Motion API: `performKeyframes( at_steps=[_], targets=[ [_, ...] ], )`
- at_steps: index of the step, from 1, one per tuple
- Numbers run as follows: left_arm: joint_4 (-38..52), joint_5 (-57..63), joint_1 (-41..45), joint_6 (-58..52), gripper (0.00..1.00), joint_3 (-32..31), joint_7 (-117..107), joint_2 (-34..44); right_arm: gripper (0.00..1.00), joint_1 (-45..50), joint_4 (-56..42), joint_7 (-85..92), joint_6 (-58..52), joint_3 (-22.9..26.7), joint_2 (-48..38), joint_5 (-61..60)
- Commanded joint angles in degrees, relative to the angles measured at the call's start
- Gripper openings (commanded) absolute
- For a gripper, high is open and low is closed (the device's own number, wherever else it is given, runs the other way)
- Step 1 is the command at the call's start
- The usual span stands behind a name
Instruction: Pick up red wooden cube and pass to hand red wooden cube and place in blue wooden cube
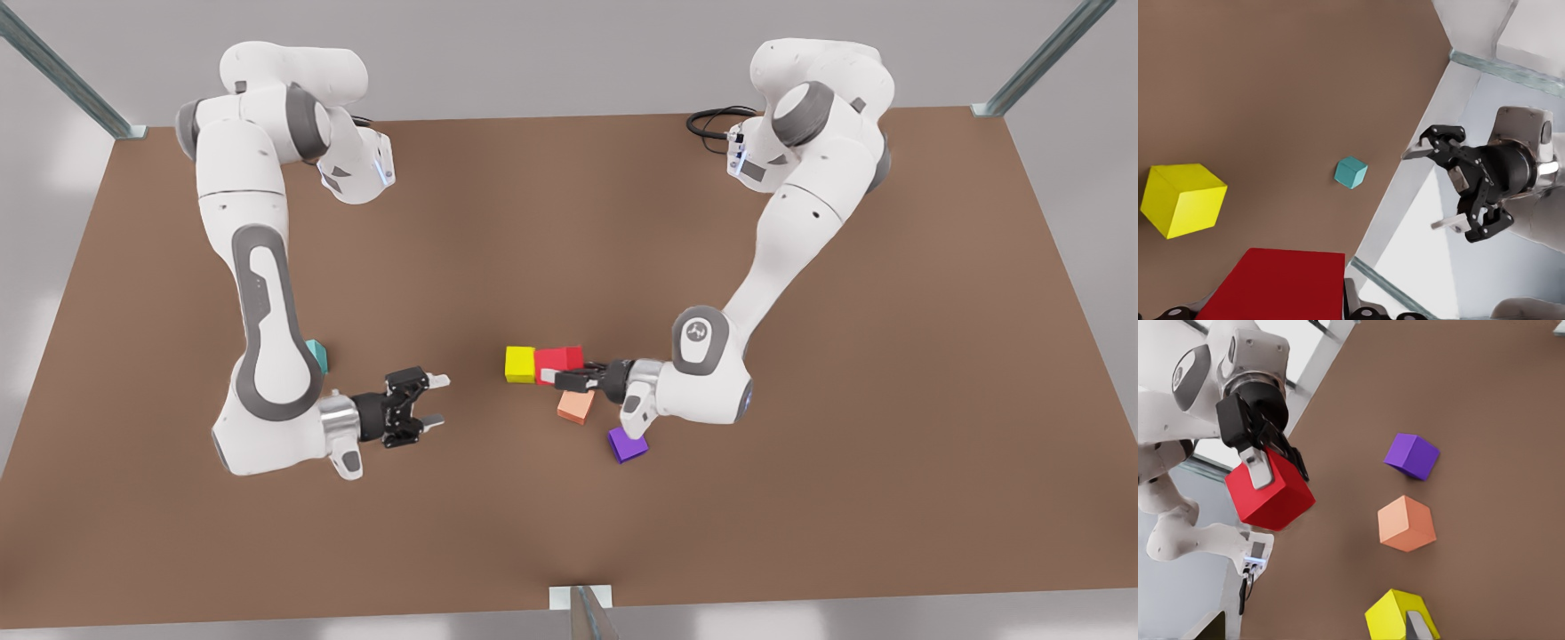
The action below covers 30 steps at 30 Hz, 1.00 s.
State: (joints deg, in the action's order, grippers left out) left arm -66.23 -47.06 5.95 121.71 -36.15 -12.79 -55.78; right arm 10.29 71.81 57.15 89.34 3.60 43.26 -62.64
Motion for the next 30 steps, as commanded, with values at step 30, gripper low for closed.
performKeyframes(
  at_steps=[30],
  targets=[
    [2.9,-26.7,-1.6,6.6,0.64,-1.6,55.9,-5.6,1.00,7.3,5.3,62.7,16.5,-3.2,2.3,-25.0]
  ],
)
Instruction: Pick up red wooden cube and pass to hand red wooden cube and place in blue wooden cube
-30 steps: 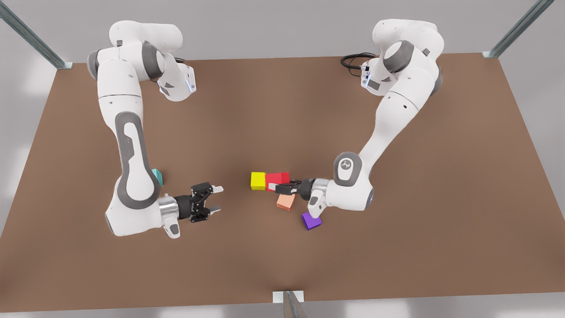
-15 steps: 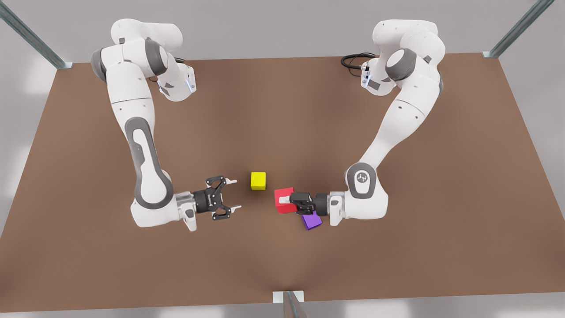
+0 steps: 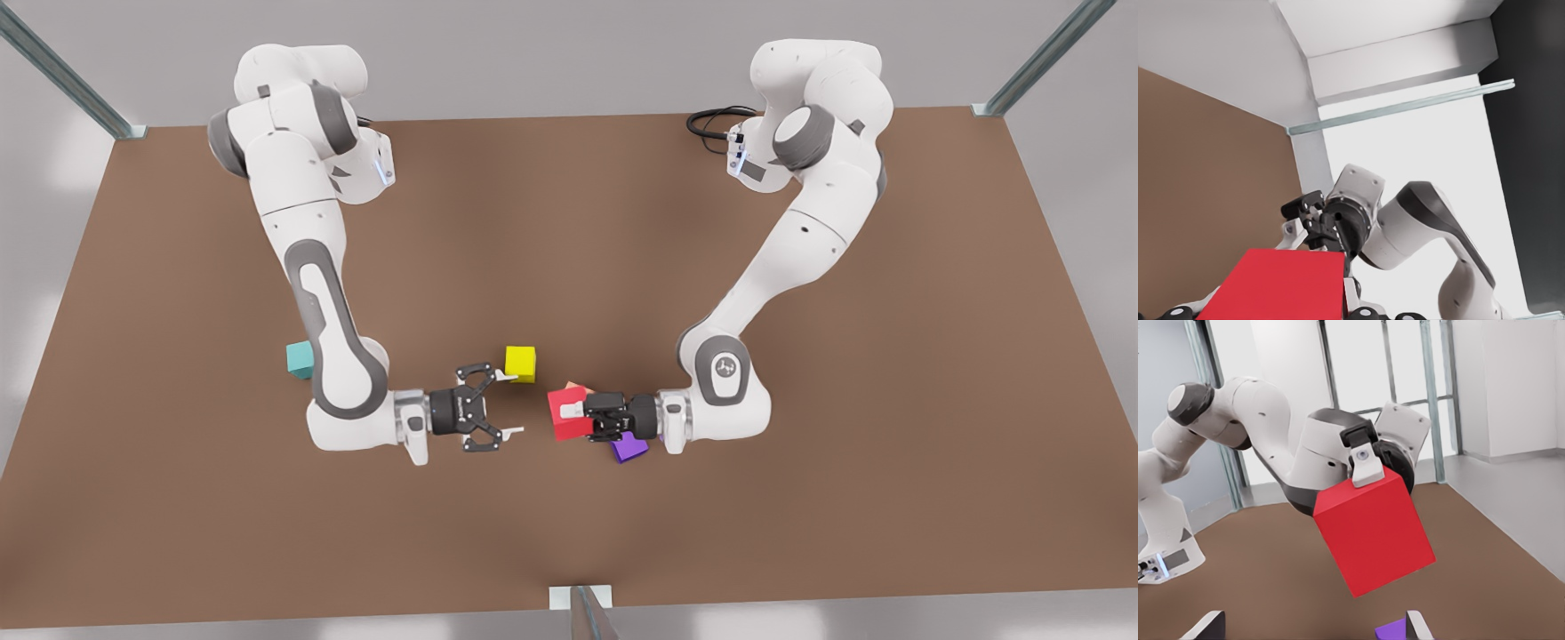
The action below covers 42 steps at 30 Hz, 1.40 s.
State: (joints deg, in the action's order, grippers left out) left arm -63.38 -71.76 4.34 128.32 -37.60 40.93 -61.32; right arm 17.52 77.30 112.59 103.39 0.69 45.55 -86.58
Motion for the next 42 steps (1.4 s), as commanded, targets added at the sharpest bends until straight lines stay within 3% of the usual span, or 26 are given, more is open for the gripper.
performKeyframes(
  at_steps=[1,7,42],
  targets=[
    [0.1,-2.0,0.1,0.0,0.64,-0.2,1.3,0.1,1.00,0.1,-0.8,6.4,2.8,-0.6,0.0,-1.2],
    [0.0,-2.0,0.2,-0.1,0.65,-0.2,-5.7,-0.4,1.00,0.1,-7.1,3.4,4.5,-1.2,3.8,-1.1],
    [0.6,-1.8,2.1,1.8,0.65,-0.1,-12.6,-0.8,0.99,2.0,-10.5,2.4,13.4,-9.0,6.9,-2.5]
  ],
)
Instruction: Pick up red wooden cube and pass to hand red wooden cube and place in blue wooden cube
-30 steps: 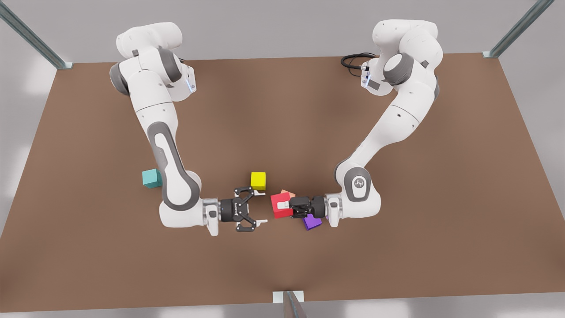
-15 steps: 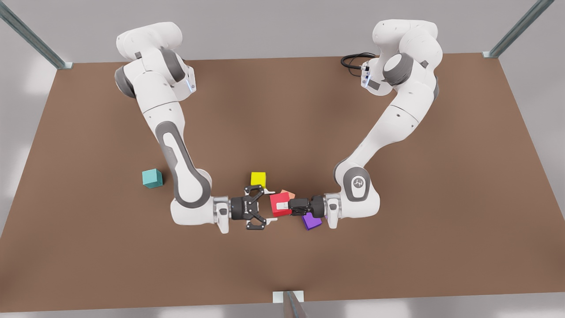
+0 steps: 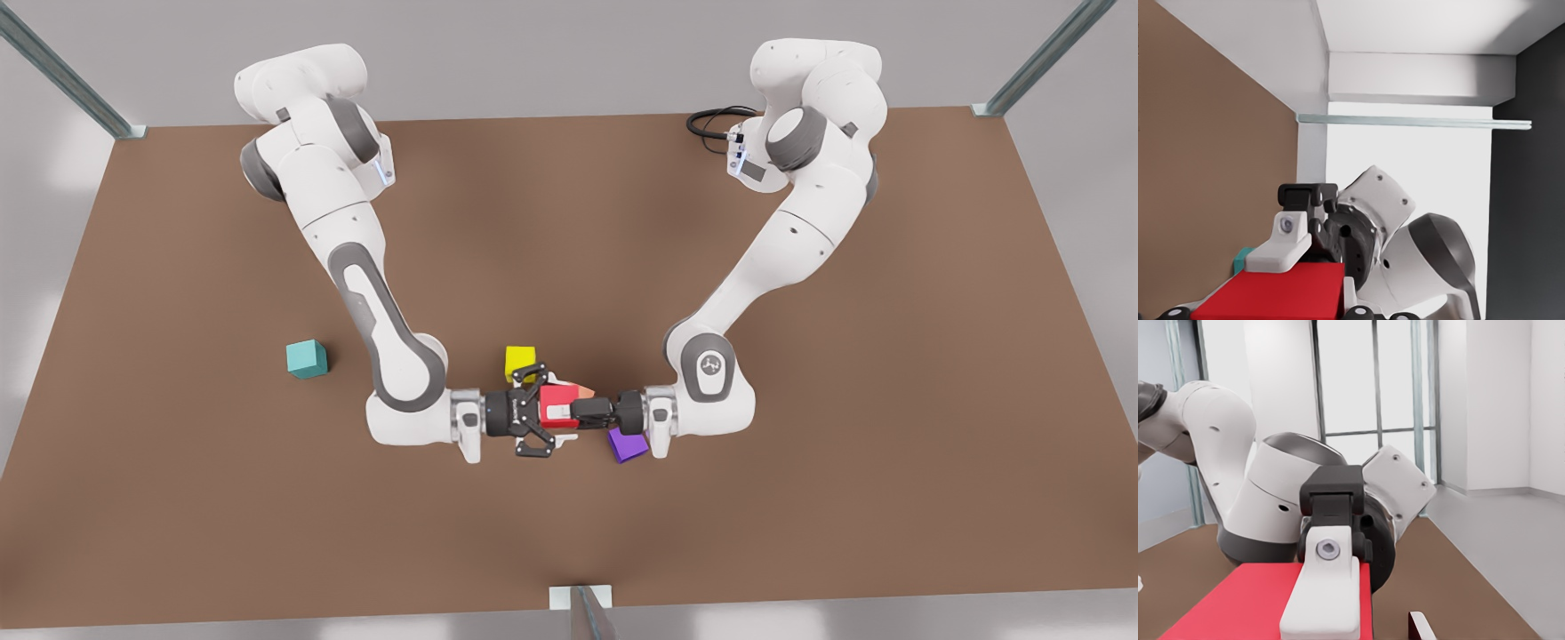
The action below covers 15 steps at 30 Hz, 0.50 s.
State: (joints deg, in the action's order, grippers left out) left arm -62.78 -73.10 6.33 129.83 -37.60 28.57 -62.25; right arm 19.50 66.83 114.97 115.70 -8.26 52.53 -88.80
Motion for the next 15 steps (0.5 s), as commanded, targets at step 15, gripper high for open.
performKeyframes(
  at_steps=[15],
  targets=[
    [0.0,-0.5,0.1,0.2,0.93,0.0,-0.3,0.1,0.63,-1.7,0.1,-0.1,-0.4,0.2,-0.3,0.3]
  ],
)
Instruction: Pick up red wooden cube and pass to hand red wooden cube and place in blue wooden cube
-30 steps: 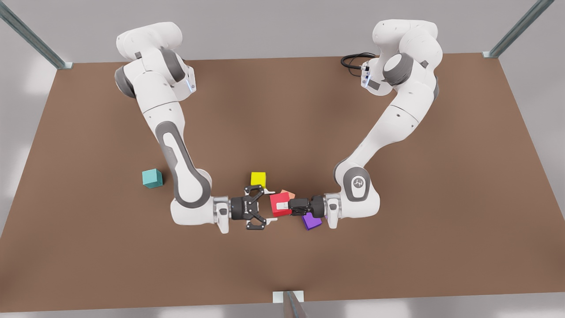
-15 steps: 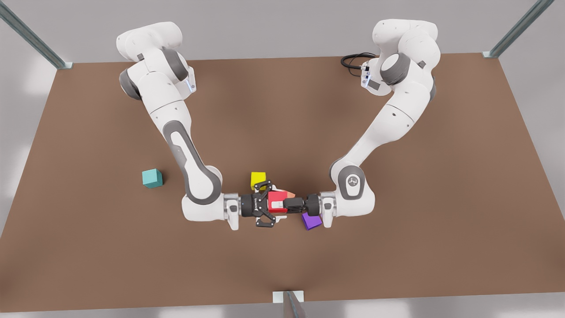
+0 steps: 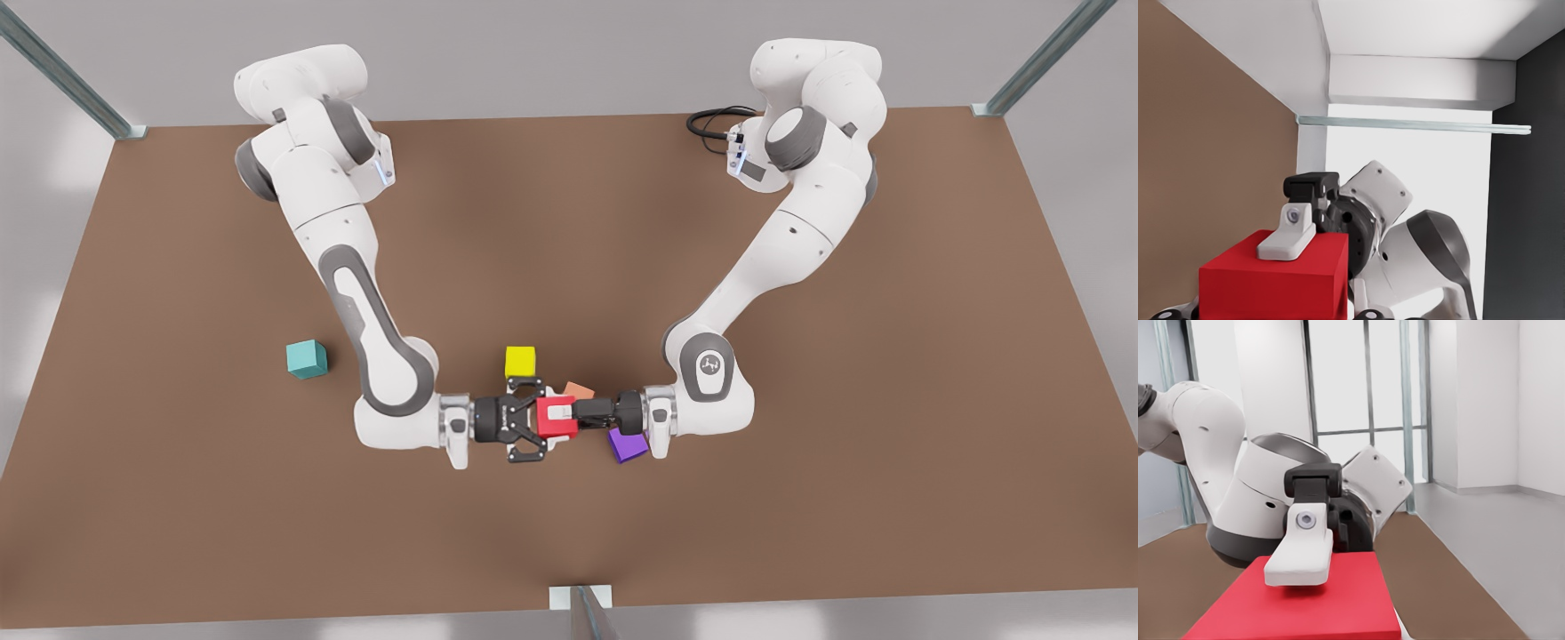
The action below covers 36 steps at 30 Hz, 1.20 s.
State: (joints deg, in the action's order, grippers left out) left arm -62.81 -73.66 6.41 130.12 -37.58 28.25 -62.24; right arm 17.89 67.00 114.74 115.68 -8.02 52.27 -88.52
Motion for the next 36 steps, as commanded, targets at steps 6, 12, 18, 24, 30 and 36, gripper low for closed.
performKeyframes(
  at_steps=[6,12,18,24,30,36],
  targets=[
    [-3.5,3.0,-7.4,-6.5,0.96,-0.3,0.1,1.8,0.63,-3.0,0.0,0.2,-4.4,1.0,-0.4,4.2],
    [-1.6,84.7,-21.7,-57.4,1.00,-5.0,-58.7,22.7,0.62,-16.5,0.8,-27.5,-20.9,0.9,-7.8,51.4],
    [-27.6,76.6,-11.9,-44.0,1.00,26.2,-22.2,51.5,0.60,-17.9,3.9,-61.1,-22.0,4.2,-14.8,94.6],
    [-14.1,73.1,-8.7,-53.6,1.00,25.5,-27.3,45.5,0.60,-18.2,23.6,-68.8,-1.6,8.8,-23.8,101.4],
    [-14.4,73.2,-11.2,-51.6,1.00,25.6,-27.0,45.1,0.60,-19.1,37.4,-74.8,6.0,8.8,-29.9,100.8],
    [-14.4,73.3,-11.8,-52.2,1.00,25.5,-27.2,44.3,0.60,-20.2,49.5,-76.0,13.9,8.7,-35.7,97.9]
  ],
)
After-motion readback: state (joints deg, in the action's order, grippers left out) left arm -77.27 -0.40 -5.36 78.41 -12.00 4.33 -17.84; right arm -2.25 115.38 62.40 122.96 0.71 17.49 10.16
